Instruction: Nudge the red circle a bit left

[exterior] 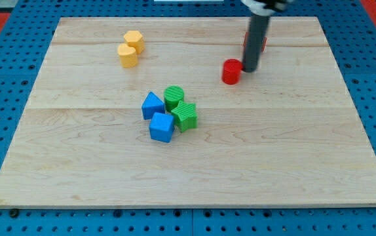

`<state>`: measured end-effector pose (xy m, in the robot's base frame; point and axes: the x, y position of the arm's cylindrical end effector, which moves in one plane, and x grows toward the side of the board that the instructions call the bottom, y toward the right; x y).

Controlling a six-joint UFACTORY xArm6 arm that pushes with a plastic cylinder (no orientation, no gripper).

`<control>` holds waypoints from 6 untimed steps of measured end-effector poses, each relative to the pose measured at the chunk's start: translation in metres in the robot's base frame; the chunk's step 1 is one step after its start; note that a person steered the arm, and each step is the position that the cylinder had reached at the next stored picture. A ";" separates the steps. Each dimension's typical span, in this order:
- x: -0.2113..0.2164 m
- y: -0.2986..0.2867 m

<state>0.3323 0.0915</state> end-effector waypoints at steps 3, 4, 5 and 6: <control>0.014 0.050; 0.035 0.018; -0.012 -0.044; -0.033 -0.102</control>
